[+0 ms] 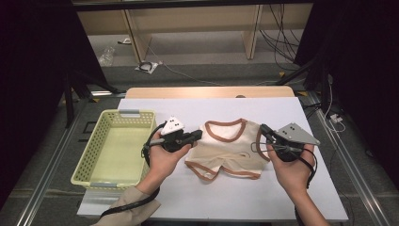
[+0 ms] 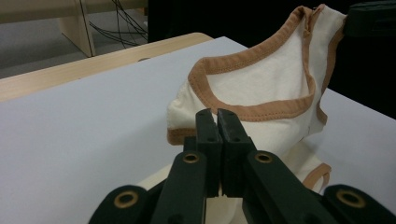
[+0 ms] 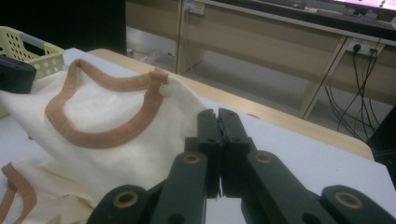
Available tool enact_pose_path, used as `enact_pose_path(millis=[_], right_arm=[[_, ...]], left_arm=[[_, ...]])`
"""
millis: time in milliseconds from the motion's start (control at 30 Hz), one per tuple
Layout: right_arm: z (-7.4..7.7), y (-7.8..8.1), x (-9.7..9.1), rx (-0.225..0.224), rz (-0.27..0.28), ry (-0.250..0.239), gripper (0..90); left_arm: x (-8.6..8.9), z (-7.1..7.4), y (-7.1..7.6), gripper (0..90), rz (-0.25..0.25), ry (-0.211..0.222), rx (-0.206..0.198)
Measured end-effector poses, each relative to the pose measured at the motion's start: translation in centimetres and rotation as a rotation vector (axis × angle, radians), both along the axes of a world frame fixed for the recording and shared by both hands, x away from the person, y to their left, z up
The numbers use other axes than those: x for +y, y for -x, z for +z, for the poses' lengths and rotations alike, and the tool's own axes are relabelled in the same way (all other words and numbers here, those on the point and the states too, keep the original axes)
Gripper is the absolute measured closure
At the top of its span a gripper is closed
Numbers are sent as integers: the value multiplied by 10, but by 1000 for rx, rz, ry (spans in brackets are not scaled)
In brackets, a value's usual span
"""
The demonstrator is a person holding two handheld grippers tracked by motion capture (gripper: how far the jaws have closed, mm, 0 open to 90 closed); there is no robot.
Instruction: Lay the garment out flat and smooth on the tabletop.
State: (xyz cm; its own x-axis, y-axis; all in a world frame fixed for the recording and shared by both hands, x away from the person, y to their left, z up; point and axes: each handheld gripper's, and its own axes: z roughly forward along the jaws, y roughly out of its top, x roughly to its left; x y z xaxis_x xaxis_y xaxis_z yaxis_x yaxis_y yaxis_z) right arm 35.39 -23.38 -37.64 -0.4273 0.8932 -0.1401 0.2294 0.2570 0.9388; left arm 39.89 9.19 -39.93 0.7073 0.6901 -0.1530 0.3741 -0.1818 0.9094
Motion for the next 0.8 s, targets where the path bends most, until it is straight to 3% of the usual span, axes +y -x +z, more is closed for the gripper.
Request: enact_pose_path(millis=[533,800], right_arm=[[8,-26,2,-18,-22,-1,894],[15,-51,6,-37,-38,21,894]], left_arm=[[-4,1,-26,881,34,-5,10],[-7,7,-45,881,60,-20,4]])
